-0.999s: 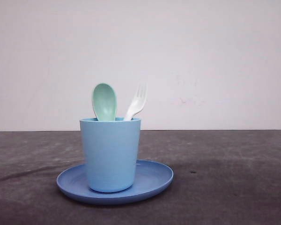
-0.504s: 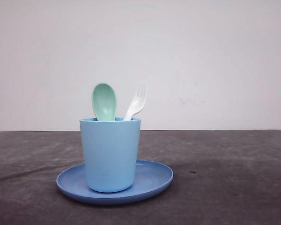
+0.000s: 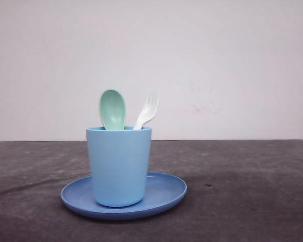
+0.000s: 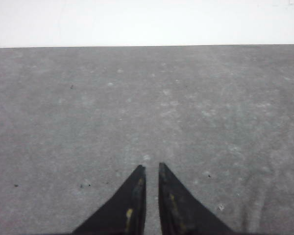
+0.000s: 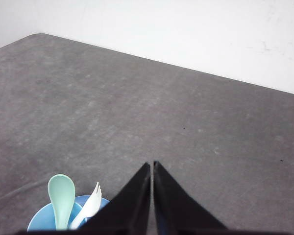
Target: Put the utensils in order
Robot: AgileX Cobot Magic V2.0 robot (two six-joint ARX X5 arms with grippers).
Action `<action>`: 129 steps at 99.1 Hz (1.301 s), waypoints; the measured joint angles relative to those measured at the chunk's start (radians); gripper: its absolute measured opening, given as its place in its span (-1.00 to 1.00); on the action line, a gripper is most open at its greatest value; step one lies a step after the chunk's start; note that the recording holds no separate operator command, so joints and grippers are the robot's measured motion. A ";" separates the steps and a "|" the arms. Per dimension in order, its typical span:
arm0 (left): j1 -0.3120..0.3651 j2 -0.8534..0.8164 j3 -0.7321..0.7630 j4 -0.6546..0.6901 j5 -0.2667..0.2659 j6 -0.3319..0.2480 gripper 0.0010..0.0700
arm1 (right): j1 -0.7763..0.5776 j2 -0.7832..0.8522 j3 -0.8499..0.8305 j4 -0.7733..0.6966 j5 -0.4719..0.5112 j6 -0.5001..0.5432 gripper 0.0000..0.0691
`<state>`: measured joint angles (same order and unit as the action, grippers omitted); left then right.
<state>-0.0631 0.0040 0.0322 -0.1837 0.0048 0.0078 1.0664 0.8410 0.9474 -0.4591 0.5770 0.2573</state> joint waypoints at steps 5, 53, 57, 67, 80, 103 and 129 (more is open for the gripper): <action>0.000 0.000 0.000 0.000 0.000 0.000 -0.96 | 0.000 0.000 0.000 0.000 0.000 0.000 -0.97; 0.000 0.000 0.000 0.000 0.000 0.000 -0.96 | 0.000 0.000 0.000 0.000 0.000 0.000 -0.97; 0.000 0.000 0.000 0.000 0.000 0.000 -0.96 | 0.000 0.000 0.000 0.000 0.000 0.000 -0.97; 0.000 0.000 0.000 0.000 0.000 0.000 -0.96 | -0.003 0.000 0.000 0.004 0.015 -0.022 -0.97; 0.000 0.000 0.000 0.000 0.000 0.000 -0.96 | -0.066 0.000 0.000 0.077 0.019 -0.072 -0.97; 0.000 0.000 0.000 0.000 0.000 0.000 -0.96 | -0.401 -0.010 0.000 0.120 -0.127 -0.161 -0.97; 0.000 0.000 0.000 0.000 0.000 0.000 -0.96 | -0.868 -0.064 -0.032 0.164 -0.414 -0.220 -0.97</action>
<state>-0.0631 0.0040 0.0322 -0.1837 0.0048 0.0078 0.1982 0.7765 0.9150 -0.2955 0.1635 0.0376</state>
